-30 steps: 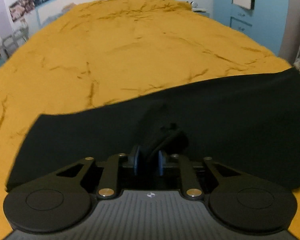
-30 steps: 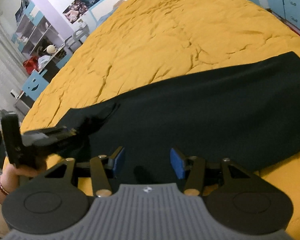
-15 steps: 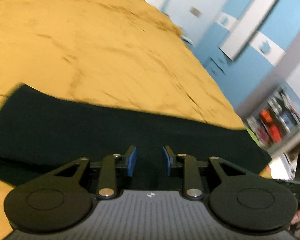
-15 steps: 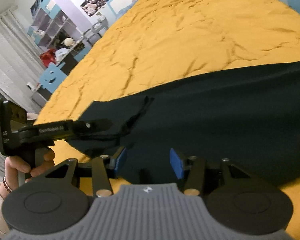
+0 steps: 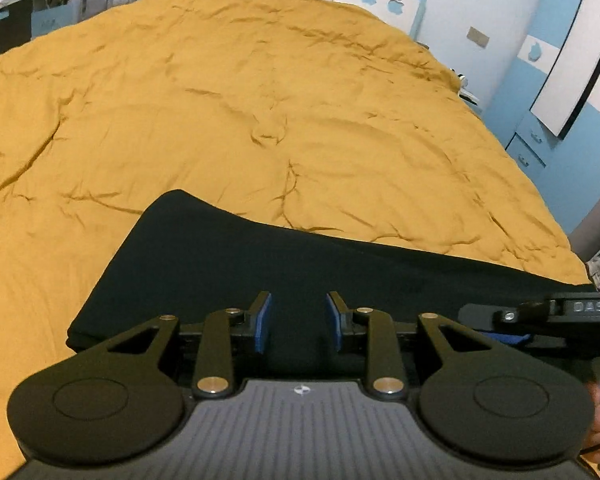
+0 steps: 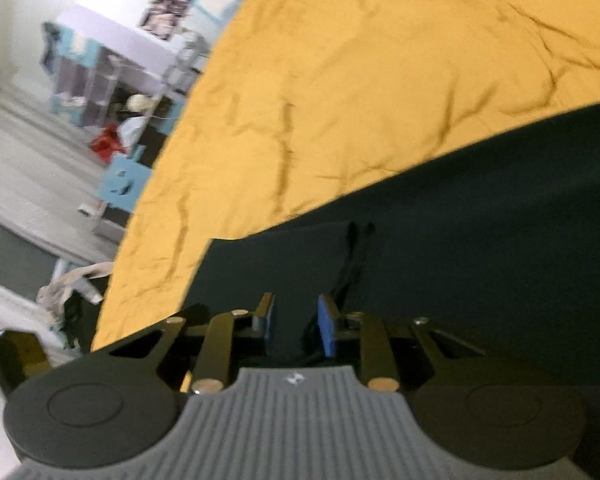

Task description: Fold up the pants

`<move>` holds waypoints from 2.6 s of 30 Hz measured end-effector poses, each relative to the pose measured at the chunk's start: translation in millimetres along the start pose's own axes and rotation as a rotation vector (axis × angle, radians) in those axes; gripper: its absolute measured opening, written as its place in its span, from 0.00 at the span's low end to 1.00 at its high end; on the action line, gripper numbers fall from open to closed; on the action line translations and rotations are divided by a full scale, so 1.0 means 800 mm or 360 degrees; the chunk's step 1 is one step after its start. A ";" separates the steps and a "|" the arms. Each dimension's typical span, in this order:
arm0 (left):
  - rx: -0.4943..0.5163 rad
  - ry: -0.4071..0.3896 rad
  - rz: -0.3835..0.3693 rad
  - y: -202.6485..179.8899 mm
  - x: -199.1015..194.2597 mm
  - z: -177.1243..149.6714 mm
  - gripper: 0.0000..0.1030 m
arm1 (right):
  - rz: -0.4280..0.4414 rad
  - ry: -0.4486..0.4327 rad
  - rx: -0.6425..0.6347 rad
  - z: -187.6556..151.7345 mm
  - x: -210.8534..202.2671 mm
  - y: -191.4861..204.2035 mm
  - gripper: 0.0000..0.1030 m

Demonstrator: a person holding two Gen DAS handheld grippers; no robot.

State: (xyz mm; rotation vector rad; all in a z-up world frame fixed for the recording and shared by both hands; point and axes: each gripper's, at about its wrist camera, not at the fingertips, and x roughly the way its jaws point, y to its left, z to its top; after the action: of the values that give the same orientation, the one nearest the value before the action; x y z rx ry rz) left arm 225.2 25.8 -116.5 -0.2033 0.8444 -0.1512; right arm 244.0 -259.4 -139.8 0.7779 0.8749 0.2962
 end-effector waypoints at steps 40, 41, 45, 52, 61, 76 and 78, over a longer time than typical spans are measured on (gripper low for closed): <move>0.0050 -0.0238 -0.0031 -0.042 -0.090 0.026 0.33 | -0.0301 -0.0172 -0.0311 0.163 -0.302 0.041 0.00; 0.0068 -0.0219 -0.0028 -0.046 -0.081 0.026 0.33 | -0.0331 -0.0167 -0.0295 0.165 -0.308 0.028 0.00; 0.0094 -0.0145 -0.0010 -0.056 -0.053 0.025 0.32 | -0.0488 -0.0172 -0.0238 0.172 -0.332 -0.044 0.00; 0.0069 0.0002 0.0013 -0.053 -0.012 0.013 0.32 | -0.0715 -0.0037 -0.0019 0.153 -0.306 -0.196 0.00; 0.0032 0.0036 0.0057 -0.048 0.005 0.020 0.32 | -0.0645 -0.0130 -0.0132 0.144 -0.311 -0.186 0.00; 0.0056 0.0070 -0.0020 -0.059 0.027 0.024 0.32 | -0.0929 -0.0057 -0.0200 0.135 -0.297 -0.241 0.05; 0.0079 0.0066 -0.0034 -0.064 0.030 0.026 0.32 | -0.1009 -0.0078 -0.0242 0.130 -0.296 -0.235 0.10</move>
State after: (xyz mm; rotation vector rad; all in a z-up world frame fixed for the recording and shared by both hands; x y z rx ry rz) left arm 254.1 -26.2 -108.1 -0.1632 0.8792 -0.1965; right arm 163.6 -566.3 -97.3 0.3363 0.9929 -0.2153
